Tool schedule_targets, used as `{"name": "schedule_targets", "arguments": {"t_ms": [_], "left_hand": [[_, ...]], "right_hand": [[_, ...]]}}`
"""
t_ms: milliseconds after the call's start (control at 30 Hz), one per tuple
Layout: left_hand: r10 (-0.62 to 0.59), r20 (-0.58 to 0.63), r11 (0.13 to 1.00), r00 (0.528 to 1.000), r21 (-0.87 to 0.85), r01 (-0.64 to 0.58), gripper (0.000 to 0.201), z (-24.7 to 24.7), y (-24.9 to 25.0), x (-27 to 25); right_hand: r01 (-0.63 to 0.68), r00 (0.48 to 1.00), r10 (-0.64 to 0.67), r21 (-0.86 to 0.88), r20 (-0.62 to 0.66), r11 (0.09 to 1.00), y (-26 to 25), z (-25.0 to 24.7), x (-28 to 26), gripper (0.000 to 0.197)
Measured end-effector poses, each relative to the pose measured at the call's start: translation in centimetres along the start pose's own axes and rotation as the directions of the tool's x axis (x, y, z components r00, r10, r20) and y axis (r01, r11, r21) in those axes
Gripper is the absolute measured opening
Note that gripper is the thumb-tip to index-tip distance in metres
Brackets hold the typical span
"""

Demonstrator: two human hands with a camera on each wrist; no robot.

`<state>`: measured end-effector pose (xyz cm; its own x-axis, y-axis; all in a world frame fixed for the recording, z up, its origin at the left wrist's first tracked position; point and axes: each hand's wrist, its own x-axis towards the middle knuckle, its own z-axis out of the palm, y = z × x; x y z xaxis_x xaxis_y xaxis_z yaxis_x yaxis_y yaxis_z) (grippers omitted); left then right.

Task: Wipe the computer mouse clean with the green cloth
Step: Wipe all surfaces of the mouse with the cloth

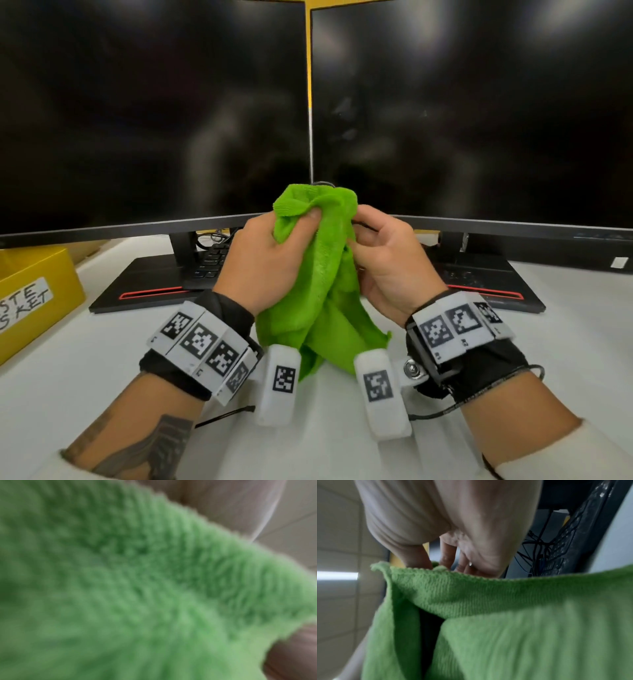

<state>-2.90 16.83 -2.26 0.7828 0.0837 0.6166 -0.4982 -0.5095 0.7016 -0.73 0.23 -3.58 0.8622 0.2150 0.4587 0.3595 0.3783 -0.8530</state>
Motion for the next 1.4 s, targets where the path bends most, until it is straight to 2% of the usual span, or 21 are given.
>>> {"name": "schedule_targets", "arguments": {"t_ms": [67,167,233,300,333,400,433,467,567,667,767,800,900,1000,1067,1100,1133,1200,1267,1333,1400], "left_hand": [[-0.009,-0.062,1.0,0.998,0.023,0.01,0.062,0.1,0.0,0.0],[-0.029,-0.112,0.999,0.993,0.018,0.032,0.061,0.2,0.1,0.0],[-0.029,-0.082,1.0,0.996,0.002,0.029,0.057,0.2,0.1,0.0],[-0.056,-0.007,0.995,0.998,-0.085,0.055,0.049,0.2,0.1,0.1],[-0.087,0.033,0.986,0.996,-0.141,0.091,0.041,0.2,0.2,0.0],[-0.141,0.096,0.96,0.985,-0.23,0.16,0.022,0.2,0.6,-0.2],[-0.152,0.114,0.95,0.982,-0.258,0.177,0.016,0.2,0.8,-0.3],[-0.164,0.114,0.945,0.98,-0.265,0.189,0.014,0.4,1.0,-0.4],[-0.207,0.017,0.952,0.978,-0.226,0.205,0.033,0.8,1.0,-0.4],[-0.206,-0.072,0.969,0.976,-0.158,0.193,0.056,1.0,0.8,-0.2],[-0.184,-0.13,0.977,0.974,-0.132,0.167,0.062,1.0,1.0,-0.2],[-0.17,-0.147,0.979,0.974,-0.141,0.15,0.061,1.0,1.1,-0.2],[-0.22,-0.232,0.959,0.947,-0.229,0.166,0.06,0.7,0.9,0.1],[-0.352,-0.278,0.888,0.894,-0.402,0.224,0.069,0.4,0.2,0.4],[-0.402,-0.217,0.847,0.889,-0.456,0.272,0.067,0.6,0.2,0.4],[-0.402,-0.185,0.834,0.897,-0.478,0.276,0.056,0.7,0.4,0.3],[-0.406,-0.146,0.811,0.902,-0.513,0.282,0.045,0.9,0.6,0.2],[-0.404,-0.044,0.755,0.914,-0.581,0.306,0.035,1.1,0.9,0.0],[-0.352,0.081,0.719,0.933,-0.615,0.324,0.034,1.5,1.4,-0.3],[-0.313,0.168,0.732,0.935,-0.585,0.35,0.045,2.1,1.7,-0.5],[-0.33,0.176,0.757,0.927,-0.538,0.371,0.039,2.2,1.8,-0.5]], "right_hand": [[0.034,0.995,-0.041,-0.08,-0.086,0.996,0.5,0.5,0.1,0.02],[0.034,0.979,-0.069,-0.177,-0.194,0.984,0.5,0.8,0.2,0.045],[0.002,0.978,-0.042,-0.193,-0.202,0.981,0.3,0.7,0.5,0.054],[-0.018,0.981,-0.021,-0.201,-0.191,0.979,0.1,0.6,0.6,0.059],[-0.01,0.983,-0.027,-0.201,-0.184,0.98,0.1,0.6,0.6,0.058],[0.048,0.984,-0.077,-0.175,-0.162,0.983,0.2,0.4,0.6,0.025],[0.065,0.986,-0.087,-0.15,-0.144,0.986,0.2,0.4,0.4,0.015],[0.081,0.989,-0.098,-0.148,-0.114,0.986,0.3,0.3,0.3,0.015],[0.12,0.986,-0.138,-0.176,-0.093,0.977,0.3,0.6,0.0,0.014],[0.126,0.973,-0.16,-0.198,-0.167,0.972,0.7,0.7,0.2,0.011],[0.069,0.965,-0.11,-0.175,-0.236,0.982,1.3,0.8,0.8,0.038],[0.033,0.969,-0.065,-0.134,-0.24,0.99,1.3,0.8,1.0,0.039],[-0.06,0.987,0.044,-0.098,-0.152,0.993,0.7,0.8,0.9,0.017],[-0.121,0.99,0.133,-0.205,0.044,0.971,0.0,0.7,-0.1,0.023],[-0.159,0.977,0.19,-0.268,0.093,0.95,-0.1,1.1,-0.7,0.014],[-0.148,0.981,0.177,-0.289,0.078,0.946,-0.1,1.4,-0.9,0.009],[-0.121,0.989,0.142,-0.319,0.043,0.94,0.0,1.6,-0.9,0.011],[-0.068,0.998,0.06,-0.391,-0.033,0.918,0.3,1.6,-0.5,0.024],[-0.024,0.994,-0.021,-0.413,-0.103,0.91,0.5,1.1,-0.1,0.035],[-0.002,0.99,-0.048,-0.35,-0.133,0.937,0.6,0.8,0.1,0.035],[-0.021,0.99,-0.01,-0.223,-0.138,0.975,0.5,0.8,0.0,0.039]]}}
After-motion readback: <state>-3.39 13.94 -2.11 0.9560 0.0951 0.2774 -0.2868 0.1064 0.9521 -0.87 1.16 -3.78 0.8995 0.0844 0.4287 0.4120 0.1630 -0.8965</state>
